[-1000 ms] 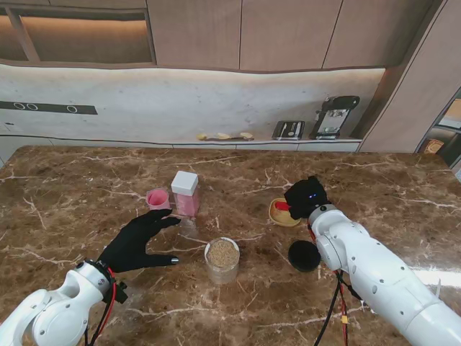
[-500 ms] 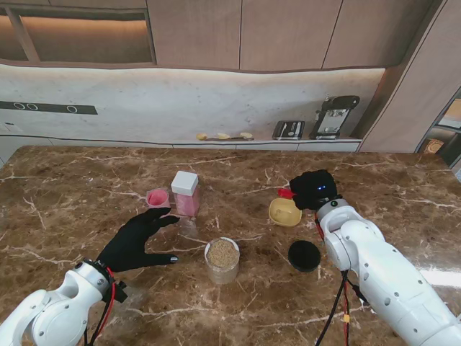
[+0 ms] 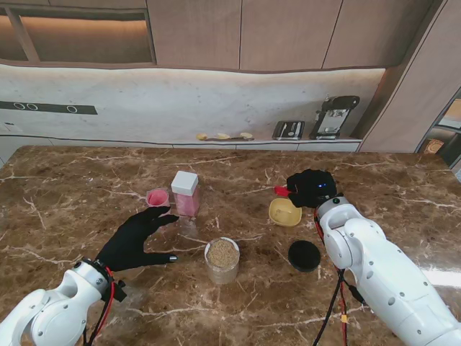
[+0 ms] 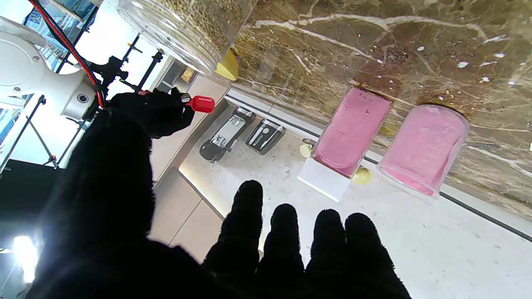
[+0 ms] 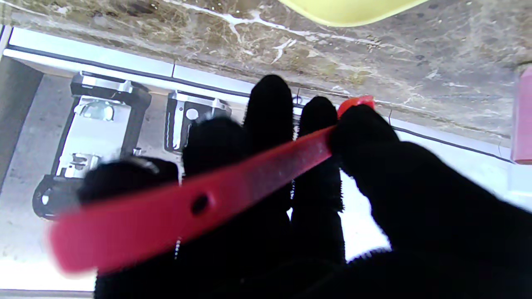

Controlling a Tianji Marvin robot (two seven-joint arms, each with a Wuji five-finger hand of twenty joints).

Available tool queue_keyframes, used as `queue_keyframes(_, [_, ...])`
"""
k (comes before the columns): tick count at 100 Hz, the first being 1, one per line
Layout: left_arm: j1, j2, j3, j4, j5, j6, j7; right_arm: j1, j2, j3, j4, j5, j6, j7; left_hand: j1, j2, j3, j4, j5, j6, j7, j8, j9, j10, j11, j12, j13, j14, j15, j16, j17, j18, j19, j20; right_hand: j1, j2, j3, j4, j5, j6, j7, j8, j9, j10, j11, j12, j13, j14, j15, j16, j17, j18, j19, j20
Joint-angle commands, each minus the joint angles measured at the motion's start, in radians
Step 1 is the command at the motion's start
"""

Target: Measure grain into the airtight container

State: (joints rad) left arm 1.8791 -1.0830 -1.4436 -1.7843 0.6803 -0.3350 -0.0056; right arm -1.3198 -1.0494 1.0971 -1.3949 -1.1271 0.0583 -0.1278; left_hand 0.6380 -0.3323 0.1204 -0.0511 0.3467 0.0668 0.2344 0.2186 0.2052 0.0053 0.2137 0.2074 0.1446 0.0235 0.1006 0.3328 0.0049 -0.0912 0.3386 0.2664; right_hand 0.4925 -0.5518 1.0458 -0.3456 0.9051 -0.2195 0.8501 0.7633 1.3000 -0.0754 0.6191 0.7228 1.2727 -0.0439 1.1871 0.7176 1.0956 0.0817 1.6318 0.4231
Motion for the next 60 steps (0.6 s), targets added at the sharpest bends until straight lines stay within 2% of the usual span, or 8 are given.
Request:
queue_keyframes(1, [0.007, -0.001, 0.000, -0.001, 0.004, -0.002, 0.000, -0.002, -0.005, 0.000, 0.003, 0.007, 0.002, 0.012, -0.012, 0.037, 0.010, 0.027, -0.029, -0.028, -0.018, 0.008, -0.009, 0.001, -0.015, -0.014, -0.022, -0.021, 0.000, -0.006, -0.015, -0.022, -0.027, 0.013, 0.080, 0.012, 0.061, 0.044, -0.009, -0.059, 0.065, 0.032, 0.050, -0.002, 0.064, 0.046, 0.050, -0.069, 0.124, 0.052, 0.052, -0.032, 0.116, 0.039])
queue_keyframes(12, [0.007, 0.000, -0.001, -0.003, 0.004, -0.002, -0.004, -0.001, -0.003, 0.002, 0.004, 0.003, -0.008, 0.021, -0.011, 0.038, 0.011, 0.027, -0.027, -0.028, -0.017, 0.008, -0.009, 0.001, -0.016, -0.015, -0.021, -0.022, -0.001, -0.006, -0.015, -0.022, -0.029, 0.013, 0.076, 0.023, 0.055, 0.042, -0.016, -0.071, 0.064, 0.047, 0.041, -0.031, 0.128, 0.123, 0.049, -0.099, 0.211, 0.108, 0.037, -0.061, 0.161, 0.076])
queue_keyframes(23, [0.005, 0.000, 0.000, -0.004, 0.005, -0.004, -0.004, -0.002, -0.002, 0.003, 0.006, 0.001, -0.016, 0.021, -0.011, 0.039, 0.011, 0.027, -0.028, -0.028, -0.018, 0.008, -0.009, 0.003, -0.016, -0.015, -0.022, -0.022, -0.002, -0.006, -0.015, -0.022, -0.031, 0.012, 0.083, 0.028, 0.048, 0.044, -0.021, -0.068, 0.059, 0.048, 0.031, -0.033, 0.130, 0.136, 0.048, -0.097, 0.210, 0.114, 0.020, -0.068, 0.167, 0.087])
queue_keyframes(46, [0.005, 0.001, -0.007, -0.012, 0.008, -0.002, -0.014, -0.018, -0.007, 0.024, -0.005, 0.049, -0.040, 0.032, -0.010, 0.039, 0.011, 0.027, -0.028, -0.025, -0.020, 0.008, -0.009, 0.003, -0.015, -0.015, -0.022, -0.021, -0.003, -0.007, -0.016, -0.021, -0.037, 0.012, 0.103, 0.032, 0.032, 0.050, -0.022, -0.023, 0.066, 0.010, 0.028, -0.002, 0.097, 0.133, 0.046, -0.059, 0.182, 0.117, 0.006, -0.043, 0.154, 0.100])
queue_keyframes(60, [0.004, 0.002, -0.013, -0.018, 0.009, -0.005, -0.020, -0.043, -0.014, 0.052, -0.031, 0.111, -0.053, 0.059, -0.011, 0.039, 0.010, 0.027, -0.027, -0.024, -0.020, 0.008, -0.008, 0.005, -0.014, -0.014, -0.021, -0.021, -0.002, -0.006, -0.015, -0.020, -0.039, 0.013, 0.119, 0.028, 0.029, 0.054, -0.012, -0.004, 0.087, 0.002, 0.036, 0.019, 0.088, 0.128, 0.046, -0.029, 0.174, 0.122, -0.002, -0.014, 0.154, 0.113])
